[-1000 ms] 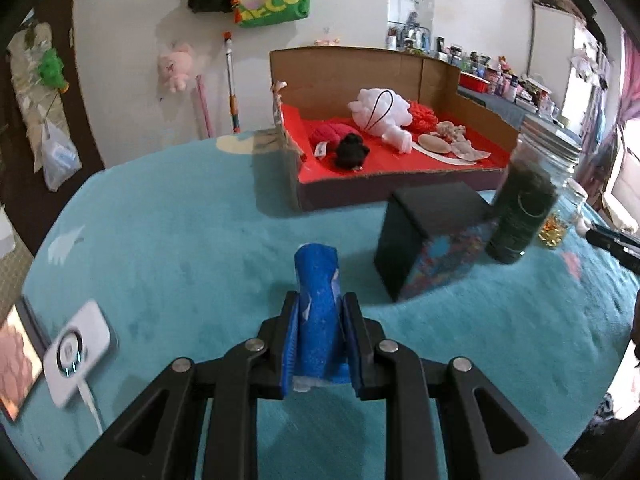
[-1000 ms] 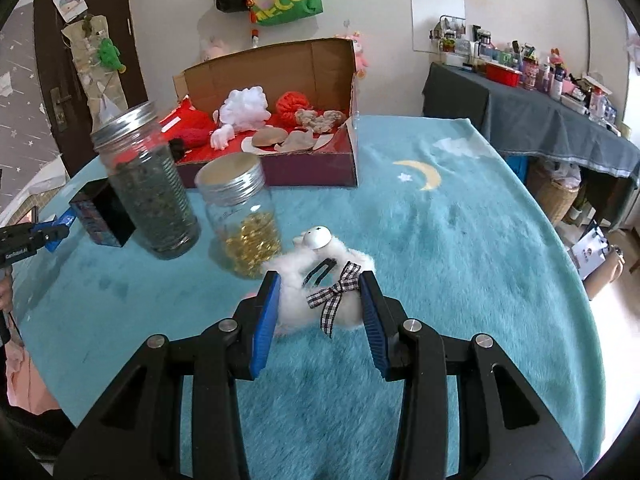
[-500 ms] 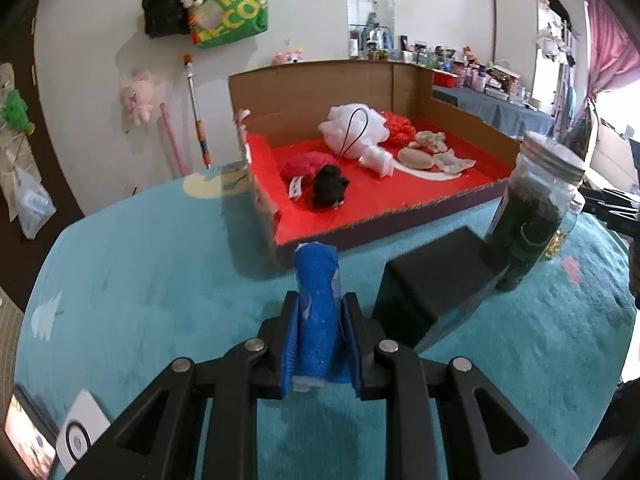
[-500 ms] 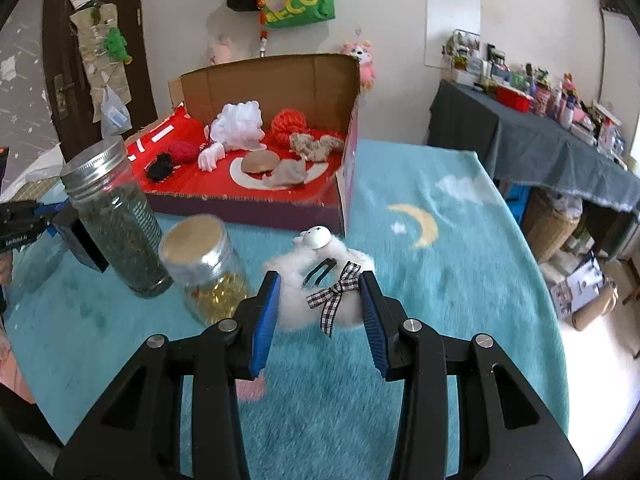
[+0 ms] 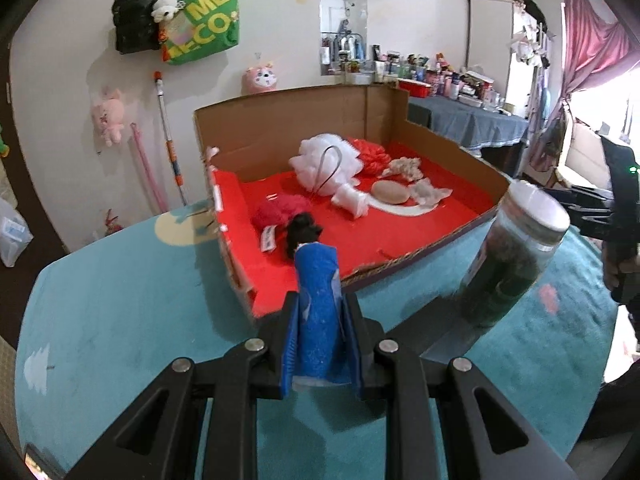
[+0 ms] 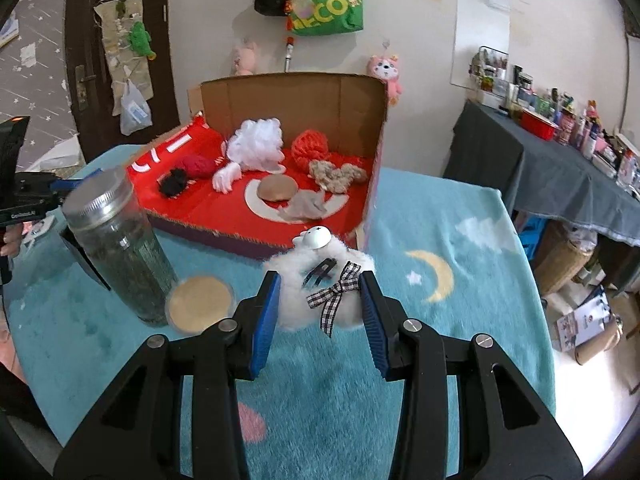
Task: Organize soft objects
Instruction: 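Lift the blue roll and sheep plush and carry them over the box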
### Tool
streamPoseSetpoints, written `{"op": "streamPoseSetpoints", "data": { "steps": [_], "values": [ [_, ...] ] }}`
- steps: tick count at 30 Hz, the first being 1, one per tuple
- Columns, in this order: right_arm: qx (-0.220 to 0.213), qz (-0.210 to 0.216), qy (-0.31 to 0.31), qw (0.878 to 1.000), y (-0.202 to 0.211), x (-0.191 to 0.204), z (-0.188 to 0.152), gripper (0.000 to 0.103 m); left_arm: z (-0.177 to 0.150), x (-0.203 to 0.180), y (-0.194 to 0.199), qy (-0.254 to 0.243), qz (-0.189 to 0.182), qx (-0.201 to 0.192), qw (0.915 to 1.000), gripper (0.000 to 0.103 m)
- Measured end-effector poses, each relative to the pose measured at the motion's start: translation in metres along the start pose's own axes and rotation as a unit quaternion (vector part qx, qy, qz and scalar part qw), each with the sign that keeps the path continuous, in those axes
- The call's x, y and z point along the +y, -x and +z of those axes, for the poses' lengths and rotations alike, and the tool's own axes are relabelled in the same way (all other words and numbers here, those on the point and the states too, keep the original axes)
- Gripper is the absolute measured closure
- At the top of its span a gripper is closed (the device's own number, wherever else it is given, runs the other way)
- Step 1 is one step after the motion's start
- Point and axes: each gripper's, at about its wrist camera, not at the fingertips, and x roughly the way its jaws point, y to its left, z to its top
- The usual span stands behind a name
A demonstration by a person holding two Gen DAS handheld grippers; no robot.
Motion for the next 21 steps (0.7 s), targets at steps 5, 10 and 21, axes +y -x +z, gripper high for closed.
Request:
{"op": "streamPoseSetpoints", "data": {
  "steps": [5, 10, 21],
  "values": [
    [0.004, 0.028, 0.013, 1.000, -0.008, 0.001, 0.021, 0.065, 0.018, -0.004, -0.013, 0.003, -0.032, 0.015, 0.9994, 0.081],
    [0.022, 0.070, 0.027, 0.997, -0.029, 0.008, 0.046, 0.065, 0.042, -0.012, -0.034, -0.001, -0.057, 0.042, 0.9975, 0.081],
    [0.121, 0.148, 0.056, 0.980, -0.107, 0.038, 0.092, 0.065, 0.083, -0.041, -0.104, -0.020, -0.085, 0.132, 0.9873, 0.080]
  ]
}}
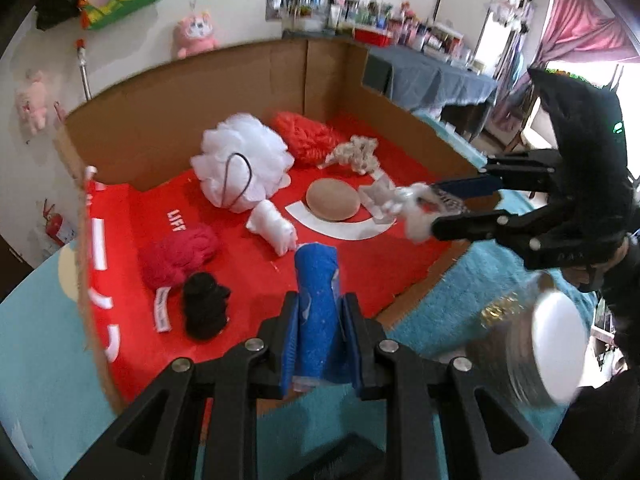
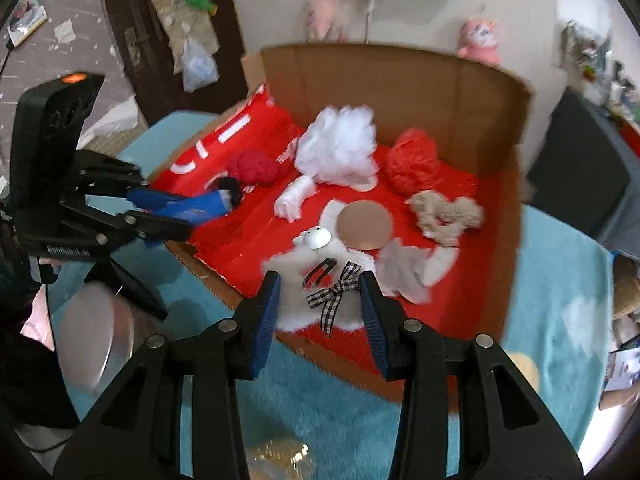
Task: Organize soft objects
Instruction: 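Lift the blue roll and sheep plush and carry them over the box, then open both tools to drop the blue roll and sheep plush into the box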
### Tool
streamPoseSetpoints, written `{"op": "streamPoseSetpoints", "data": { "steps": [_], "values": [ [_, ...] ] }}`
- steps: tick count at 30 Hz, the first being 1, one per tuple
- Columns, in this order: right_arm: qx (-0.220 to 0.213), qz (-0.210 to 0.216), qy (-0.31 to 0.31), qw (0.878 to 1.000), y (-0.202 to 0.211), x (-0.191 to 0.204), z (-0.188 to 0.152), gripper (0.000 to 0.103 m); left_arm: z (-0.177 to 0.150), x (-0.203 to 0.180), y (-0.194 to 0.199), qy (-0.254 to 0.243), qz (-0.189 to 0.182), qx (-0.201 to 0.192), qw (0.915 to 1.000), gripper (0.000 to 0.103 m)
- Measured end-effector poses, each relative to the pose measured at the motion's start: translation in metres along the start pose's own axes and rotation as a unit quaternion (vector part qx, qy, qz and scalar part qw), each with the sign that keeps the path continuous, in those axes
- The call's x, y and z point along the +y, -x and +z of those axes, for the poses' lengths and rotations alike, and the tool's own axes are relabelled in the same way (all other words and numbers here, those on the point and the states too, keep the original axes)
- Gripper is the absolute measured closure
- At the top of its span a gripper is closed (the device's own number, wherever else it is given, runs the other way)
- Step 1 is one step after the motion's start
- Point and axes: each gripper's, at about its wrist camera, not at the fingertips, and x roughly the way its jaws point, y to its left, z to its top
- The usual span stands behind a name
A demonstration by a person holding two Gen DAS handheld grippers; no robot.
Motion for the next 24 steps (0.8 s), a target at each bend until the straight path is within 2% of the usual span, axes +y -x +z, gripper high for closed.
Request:
{"op": "streamPoseSetpoints", "data": {
  "steps": [5, 11, 19, 23, 24],
  "values": [
    [0.062, 0.003, 0.020, 0.998, -0.038, 0.005, 0.020, 0.065, 0.016, 0.004, -0.039, 0.006, 0.011, 0.063, 0.9979, 0.080],
    [0.123, 0.000, 0.031, 0.992, -0.068, 0.007, 0.029, 0.065, 0.025, 0.008, -0.058, 0.006, 0.017, 0.090, 0.9958, 0.080],
    [0.150, 0.007, 0.012, 0.989, -0.079, 0.003, 0.034, 0.063, 0.028, 0.009, -0.071, 0.011, 0.021, 0.102, 0.9945, 0.079],
    [0.154, 0.012, 0.003, 0.988, -0.079, 0.000, 0.036, 0.063, 0.026, 0.010, -0.071, 0.015, 0.021, 0.096, 0.9950, 0.079],
    [0.155, 0.011, 0.000, 0.988, -0.079, -0.001, 0.036, 0.062, 0.026, 0.010, -0.070, 0.017, 0.021, 0.095, 0.9951, 0.075]
  ]
}}
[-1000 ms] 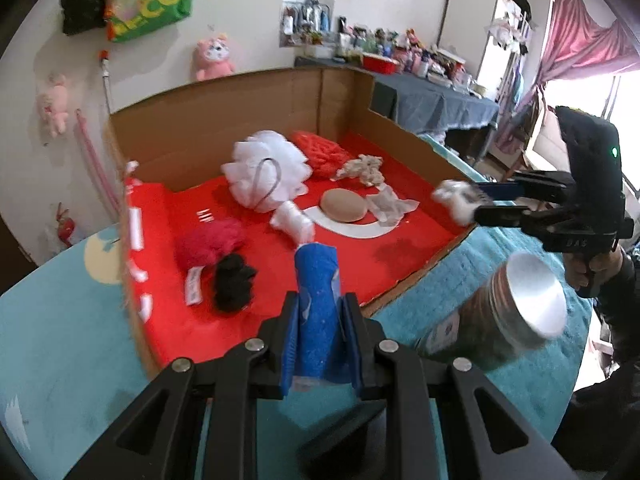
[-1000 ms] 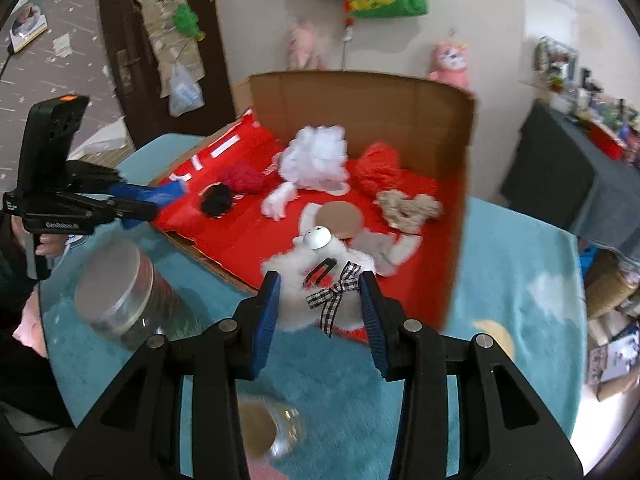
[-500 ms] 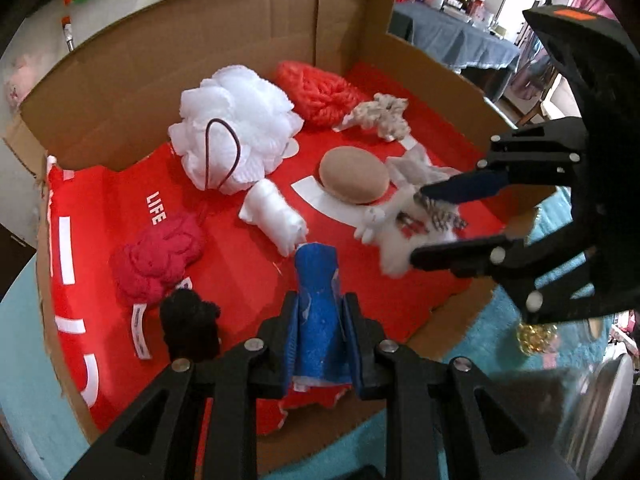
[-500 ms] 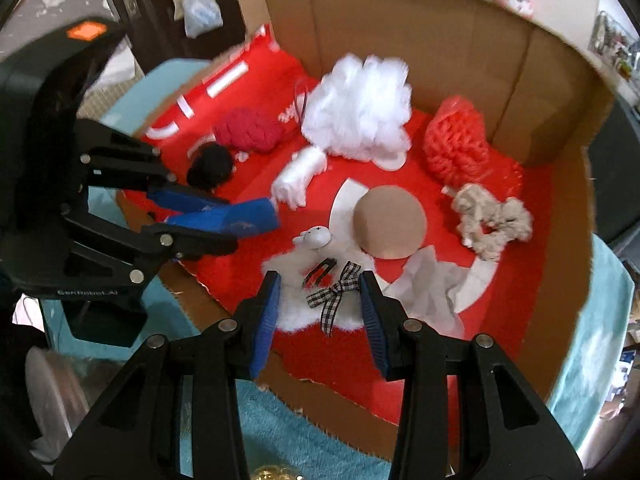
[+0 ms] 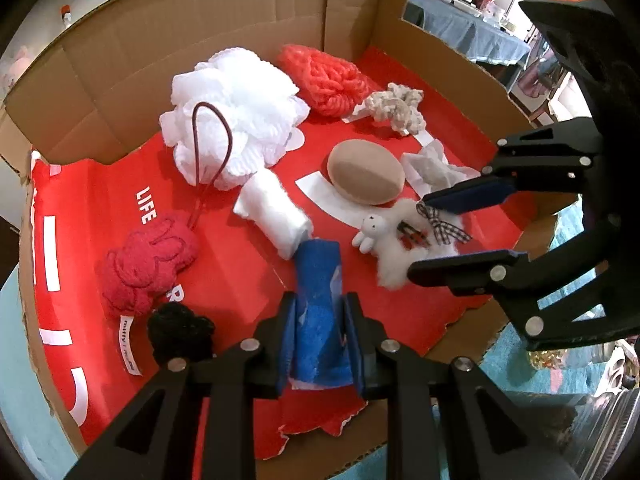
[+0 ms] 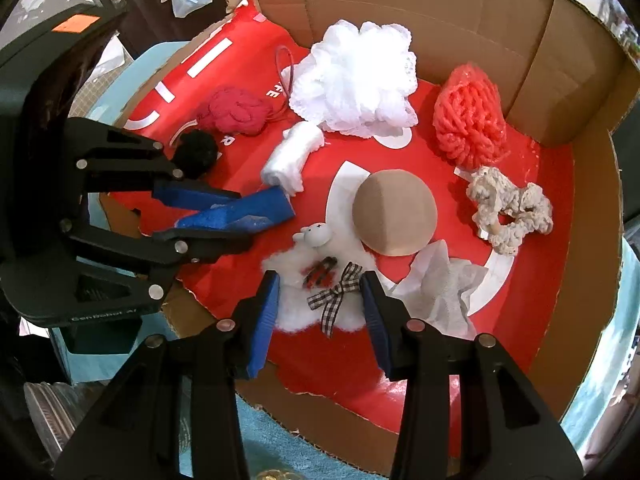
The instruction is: Organize soft objects
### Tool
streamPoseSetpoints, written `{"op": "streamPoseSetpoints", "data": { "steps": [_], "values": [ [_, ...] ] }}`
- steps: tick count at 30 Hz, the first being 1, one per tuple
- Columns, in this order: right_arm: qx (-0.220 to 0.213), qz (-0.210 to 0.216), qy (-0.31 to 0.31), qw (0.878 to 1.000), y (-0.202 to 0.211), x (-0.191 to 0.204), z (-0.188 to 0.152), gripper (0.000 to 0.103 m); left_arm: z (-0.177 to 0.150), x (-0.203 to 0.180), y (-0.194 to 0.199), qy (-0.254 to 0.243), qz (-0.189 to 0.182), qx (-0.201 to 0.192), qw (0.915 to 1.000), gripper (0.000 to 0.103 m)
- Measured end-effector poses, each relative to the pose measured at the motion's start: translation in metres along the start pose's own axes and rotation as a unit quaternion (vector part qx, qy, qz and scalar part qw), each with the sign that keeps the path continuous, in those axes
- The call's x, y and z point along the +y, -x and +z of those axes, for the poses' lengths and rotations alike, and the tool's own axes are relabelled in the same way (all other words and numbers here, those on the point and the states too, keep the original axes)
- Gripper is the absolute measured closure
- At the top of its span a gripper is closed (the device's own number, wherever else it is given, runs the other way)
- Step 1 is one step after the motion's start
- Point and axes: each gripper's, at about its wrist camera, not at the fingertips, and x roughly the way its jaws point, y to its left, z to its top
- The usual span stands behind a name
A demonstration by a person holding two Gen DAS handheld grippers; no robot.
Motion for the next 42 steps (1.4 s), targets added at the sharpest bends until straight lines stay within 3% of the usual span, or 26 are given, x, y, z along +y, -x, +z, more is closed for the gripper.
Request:
{"op": "streamPoseSetpoints", "data": {
  "steps": [4, 8, 9, 13, 15, 25, 42],
  "values": [
    [0.002, 0.000, -0.010, 1.000, -0.001, 0.000, 0.002, 0.047, -0.004, 0.002, 0.009, 0.012, -0.003, -0.019, 0.9998, 0.055],
    [-0.006, -0.007, -0.026, 1.000, 0.007, -0.001, -0.001, 0.045, -0.010, 0.005, 0.027, 0.028, -0.001, -0.042, 0.9987, 0.043],
    [-0.009, -0.010, -0.031, 0.999, 0.010, -0.002, -0.003, 0.039, -0.012, 0.006, 0.032, 0.035, 0.001, -0.048, 0.9982, 0.037],
    [-0.030, -0.040, -0.058, 0.997, 0.031, -0.001, -0.010, 0.026, -0.018, 0.008, 0.052, 0.061, 0.024, -0.080, 0.9946, 0.014],
    [-0.039, -0.053, -0.075, 0.995, 0.041, -0.002, -0.016, 0.019, -0.023, 0.010, 0.061, 0.080, 0.040, -0.096, 0.9913, 0.008],
    [-0.070, -0.097, -0.175, 0.977, 0.060, -0.006, -0.051, 0.015, -0.047, 0.006, 0.078, 0.136, 0.087, -0.125, 0.9790, 0.002],
    [-0.070, -0.105, -0.212, 0.969, 0.044, -0.010, -0.058, 0.015, -0.053, 0.013, 0.049, 0.181, 0.112, -0.093, 0.9728, 0.002]
  ]
}}
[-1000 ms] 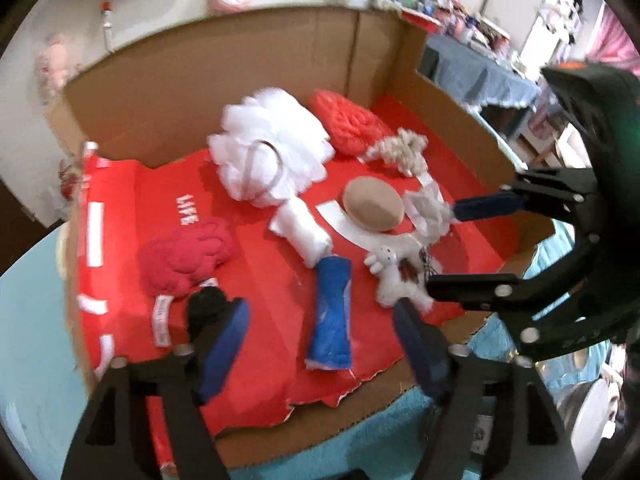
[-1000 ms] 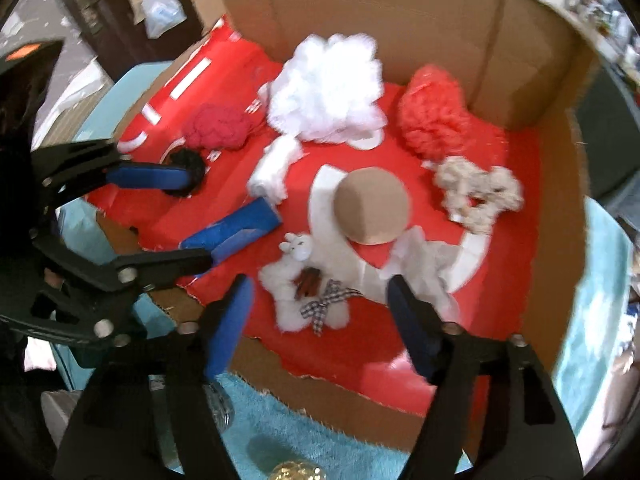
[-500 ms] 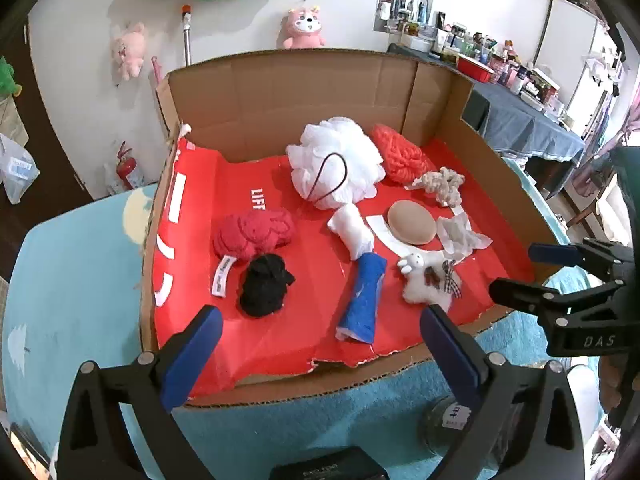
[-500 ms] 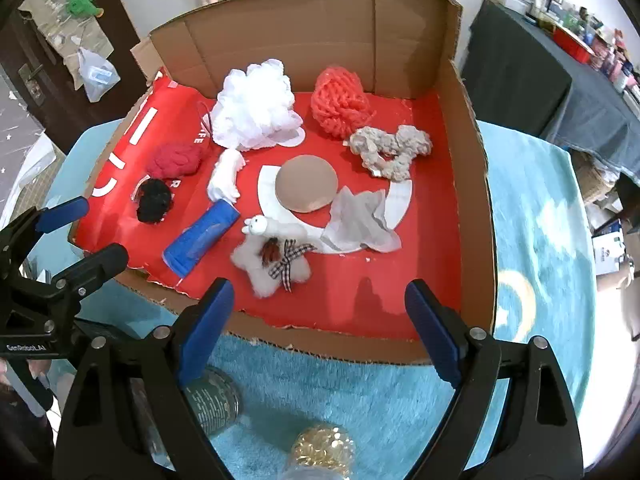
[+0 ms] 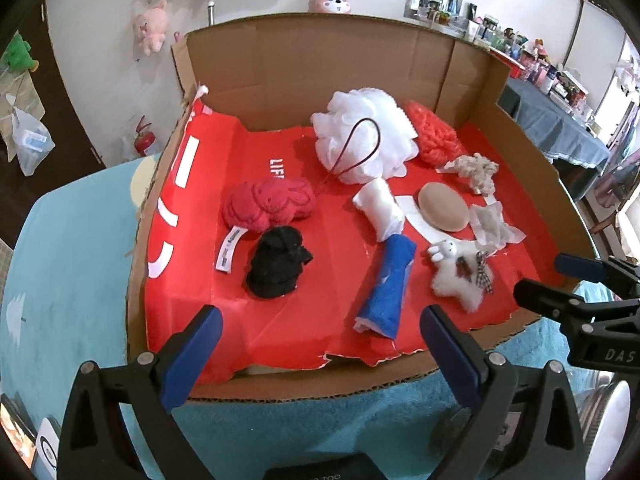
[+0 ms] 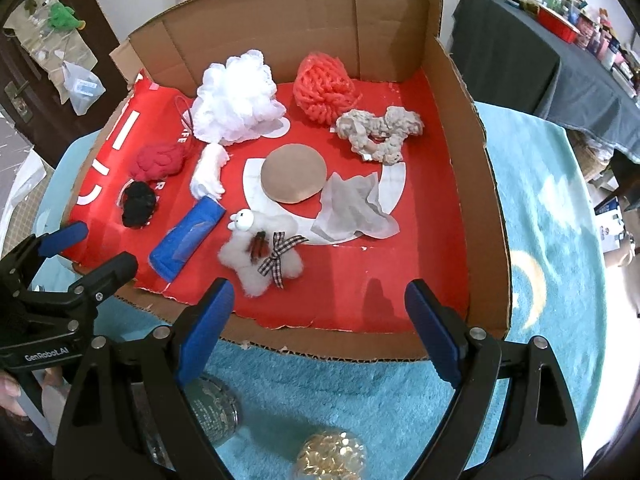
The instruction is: Organize soft objects
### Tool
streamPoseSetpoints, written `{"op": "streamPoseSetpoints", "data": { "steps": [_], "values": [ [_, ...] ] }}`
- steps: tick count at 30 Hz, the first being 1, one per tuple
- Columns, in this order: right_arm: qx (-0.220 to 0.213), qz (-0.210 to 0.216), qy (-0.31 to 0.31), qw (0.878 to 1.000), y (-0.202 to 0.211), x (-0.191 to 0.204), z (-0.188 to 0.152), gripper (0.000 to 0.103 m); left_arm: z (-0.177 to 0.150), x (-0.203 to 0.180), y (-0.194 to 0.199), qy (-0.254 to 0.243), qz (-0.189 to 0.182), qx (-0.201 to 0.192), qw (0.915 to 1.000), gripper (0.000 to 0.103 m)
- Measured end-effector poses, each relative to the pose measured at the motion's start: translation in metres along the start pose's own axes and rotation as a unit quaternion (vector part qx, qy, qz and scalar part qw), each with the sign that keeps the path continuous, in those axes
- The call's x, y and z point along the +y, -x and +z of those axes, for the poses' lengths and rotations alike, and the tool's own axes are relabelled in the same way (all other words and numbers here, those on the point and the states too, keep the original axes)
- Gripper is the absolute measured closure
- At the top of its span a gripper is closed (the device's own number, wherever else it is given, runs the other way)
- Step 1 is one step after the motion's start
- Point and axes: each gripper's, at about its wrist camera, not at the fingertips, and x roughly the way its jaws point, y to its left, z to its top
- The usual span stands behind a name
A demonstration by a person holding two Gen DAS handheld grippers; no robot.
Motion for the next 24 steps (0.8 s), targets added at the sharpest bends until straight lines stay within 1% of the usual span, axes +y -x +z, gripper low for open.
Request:
{"op": "streamPoseSetpoints", "data": {
  "steps": [3, 9, 18, 21, 24],
  "values": [
    [0.002, 0.003, -0.004, 1.000, -0.0019, -0.0011, 0.0001, 0.015, 0.0004, 0.0026, -0.0006, 0.007, 0.003, 0.000, 1.0000, 0.002],
    [0.004, -0.002, -0.004, 1.000, -0.0043, -0.0011, -0.0010, 0.015, 0.0005, 0.0014, -0.0032, 0.002, 0.016, 0.003, 0.9999, 0.002],
    [0.004, -0.003, -0.004, 1.000, -0.0039, -0.0021, -0.0018, 0.015, 0.0011, -0.0013, -0.0046, 0.009, 0.002, 0.011, 0.9999, 0.002],
    [0.004, -0.002, -0.006, 1.000, -0.0040, -0.0035, -0.0018, 0.015, 0.0017, -0.0058, -0.0051, 0.001, 0.005, 0.012, 0.9999, 0.002],
    [0.003, -0.003, -0.005, 1.000, -0.0040, -0.0033, -0.0017, 0.016, 0.0025, -0.0057, -0.0061, 0.005, 0.007, 0.012, 0.9999, 0.002]
  ]
}}
